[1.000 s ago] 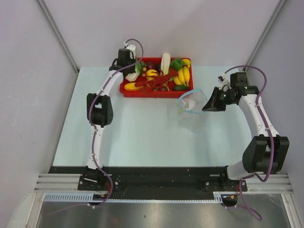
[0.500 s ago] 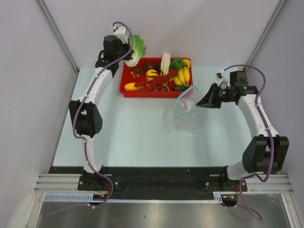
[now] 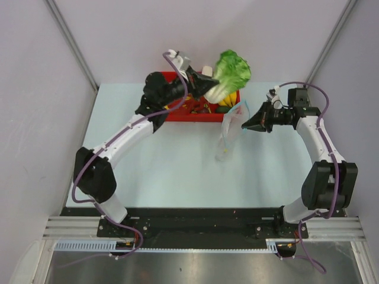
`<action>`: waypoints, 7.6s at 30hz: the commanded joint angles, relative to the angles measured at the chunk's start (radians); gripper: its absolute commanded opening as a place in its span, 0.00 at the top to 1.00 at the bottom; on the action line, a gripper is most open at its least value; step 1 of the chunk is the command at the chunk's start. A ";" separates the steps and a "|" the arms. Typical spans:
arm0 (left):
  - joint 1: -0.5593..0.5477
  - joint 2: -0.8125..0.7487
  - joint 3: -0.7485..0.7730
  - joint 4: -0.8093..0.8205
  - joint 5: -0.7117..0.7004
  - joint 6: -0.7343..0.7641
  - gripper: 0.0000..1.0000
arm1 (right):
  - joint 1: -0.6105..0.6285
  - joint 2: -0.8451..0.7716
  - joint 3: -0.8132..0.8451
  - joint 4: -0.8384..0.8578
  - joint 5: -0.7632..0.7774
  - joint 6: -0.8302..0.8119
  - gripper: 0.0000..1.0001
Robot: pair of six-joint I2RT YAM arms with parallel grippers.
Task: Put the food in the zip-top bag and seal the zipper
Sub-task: Place the fake vegetable in the zipper food storage bag, then adjust the fake vegetable in the zipper food storage bag.
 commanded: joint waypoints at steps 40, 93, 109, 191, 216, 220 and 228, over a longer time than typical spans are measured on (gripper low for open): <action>-0.302 -0.019 -0.290 -0.455 -0.101 0.691 1.00 | -0.124 0.025 -0.118 0.016 -0.090 -0.072 1.00; -0.100 0.146 0.038 -0.920 0.011 0.430 0.49 | -0.036 -0.056 -0.118 -0.260 0.108 -0.515 1.00; -0.239 0.355 0.039 -0.816 0.056 0.249 0.59 | -0.049 -0.056 -0.132 -0.321 0.134 -0.589 1.00; -0.161 0.450 0.397 -1.033 0.443 -0.044 1.00 | 0.339 -0.435 -0.450 0.379 0.389 -0.993 0.67; -0.098 0.341 0.072 -0.554 0.486 -0.360 1.00 | 0.319 -0.504 -0.744 0.835 0.654 -0.270 0.36; -0.093 0.285 -0.053 -0.320 0.448 -0.458 1.00 | 0.196 -0.533 -0.687 0.638 0.624 0.002 0.32; -0.112 0.258 -0.177 -0.117 0.365 -0.532 1.00 | 0.120 -0.359 -0.653 0.372 0.467 0.472 0.21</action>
